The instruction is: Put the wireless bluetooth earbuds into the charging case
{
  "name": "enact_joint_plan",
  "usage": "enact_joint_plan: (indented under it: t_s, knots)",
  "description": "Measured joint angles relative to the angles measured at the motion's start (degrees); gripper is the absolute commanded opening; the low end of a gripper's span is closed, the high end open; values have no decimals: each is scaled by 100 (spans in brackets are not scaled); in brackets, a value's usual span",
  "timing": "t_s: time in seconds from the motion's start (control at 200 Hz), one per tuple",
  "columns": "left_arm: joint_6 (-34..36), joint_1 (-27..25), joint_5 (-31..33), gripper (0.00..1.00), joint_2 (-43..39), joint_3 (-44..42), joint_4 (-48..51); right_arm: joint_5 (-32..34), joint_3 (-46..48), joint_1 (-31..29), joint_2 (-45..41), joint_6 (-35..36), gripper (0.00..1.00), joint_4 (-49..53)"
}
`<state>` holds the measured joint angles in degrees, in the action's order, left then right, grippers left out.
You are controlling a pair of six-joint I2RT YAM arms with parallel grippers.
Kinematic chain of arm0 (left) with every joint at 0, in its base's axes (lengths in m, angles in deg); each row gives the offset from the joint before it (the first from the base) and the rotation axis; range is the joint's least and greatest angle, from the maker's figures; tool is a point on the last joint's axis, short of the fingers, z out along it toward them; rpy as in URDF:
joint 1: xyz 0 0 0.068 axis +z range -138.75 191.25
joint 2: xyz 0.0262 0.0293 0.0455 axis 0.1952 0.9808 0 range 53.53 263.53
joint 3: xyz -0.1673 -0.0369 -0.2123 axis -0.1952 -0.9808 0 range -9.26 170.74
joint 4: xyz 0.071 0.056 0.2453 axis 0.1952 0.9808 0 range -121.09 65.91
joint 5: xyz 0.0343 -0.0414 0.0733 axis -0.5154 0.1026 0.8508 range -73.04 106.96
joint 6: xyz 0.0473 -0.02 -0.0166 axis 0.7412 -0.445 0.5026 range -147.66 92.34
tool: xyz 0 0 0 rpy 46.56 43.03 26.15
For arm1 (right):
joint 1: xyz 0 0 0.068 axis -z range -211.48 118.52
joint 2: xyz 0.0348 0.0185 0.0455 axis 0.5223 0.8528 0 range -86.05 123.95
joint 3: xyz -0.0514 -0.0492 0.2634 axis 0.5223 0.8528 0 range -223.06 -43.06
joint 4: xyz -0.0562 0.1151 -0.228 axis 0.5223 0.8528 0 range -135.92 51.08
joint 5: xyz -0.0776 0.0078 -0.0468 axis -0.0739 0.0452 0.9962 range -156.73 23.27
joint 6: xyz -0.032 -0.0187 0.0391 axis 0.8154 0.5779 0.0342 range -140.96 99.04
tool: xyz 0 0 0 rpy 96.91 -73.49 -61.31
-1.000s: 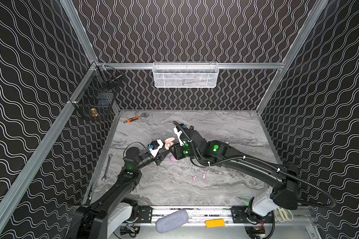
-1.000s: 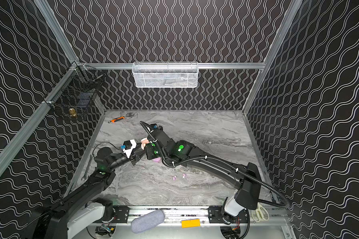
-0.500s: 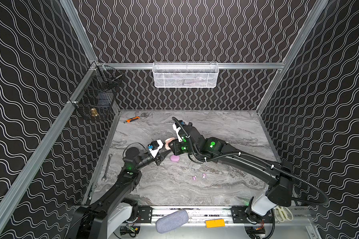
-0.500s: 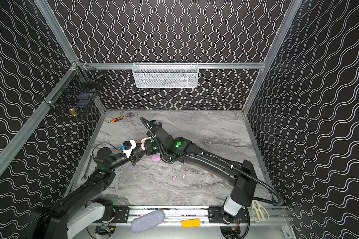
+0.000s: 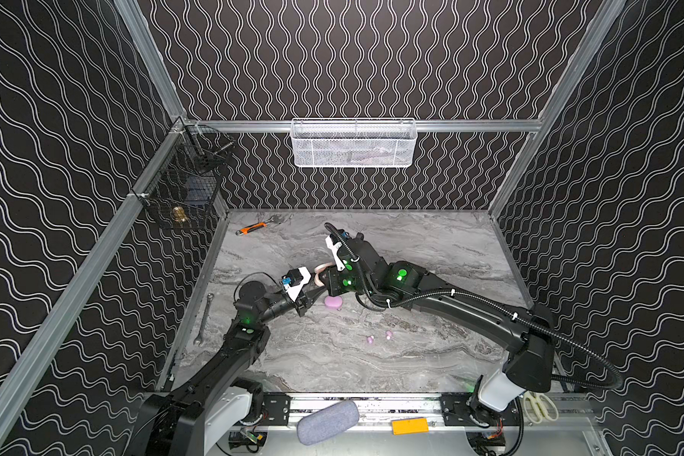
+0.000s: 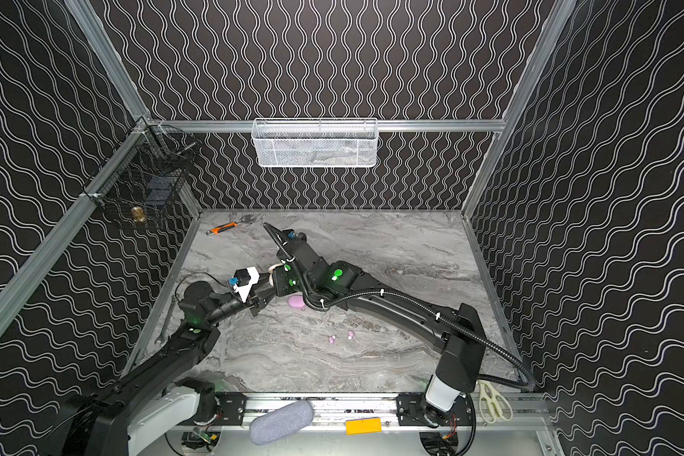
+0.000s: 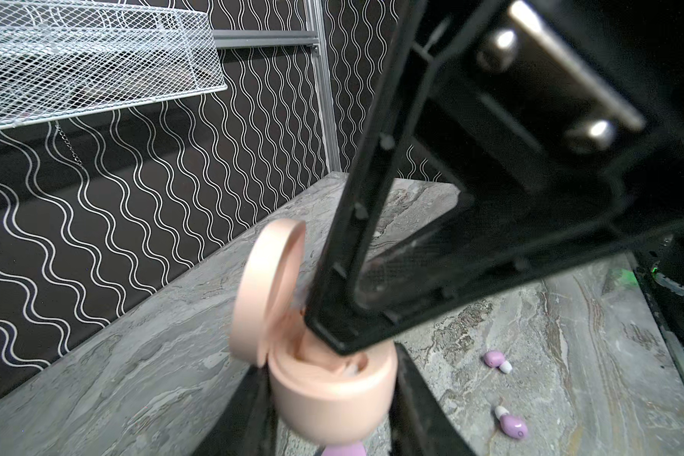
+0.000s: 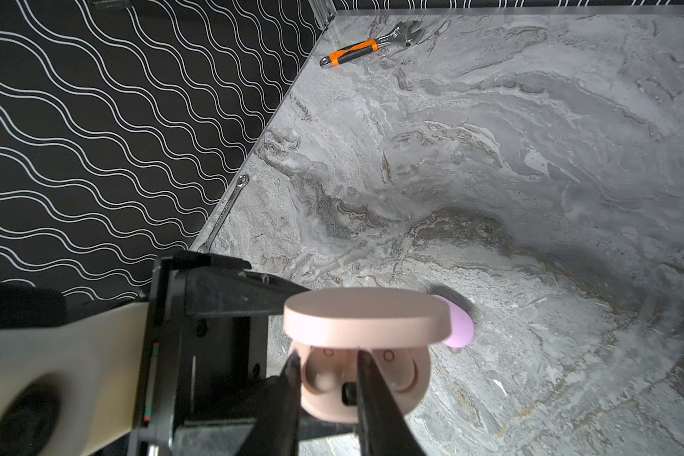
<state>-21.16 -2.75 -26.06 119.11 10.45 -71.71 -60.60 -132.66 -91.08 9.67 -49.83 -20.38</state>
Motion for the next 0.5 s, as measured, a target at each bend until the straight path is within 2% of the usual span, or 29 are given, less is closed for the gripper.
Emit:
enact_joint_plan:
  t_s: [0.2,0.501]
  knots:
    - [-31,0,-22,0,-11,0,2,0,-4,9,0,94,18,61]
    - [-76,0,-22,0,-13,0,4,17,-17,9,0,247,17,122]
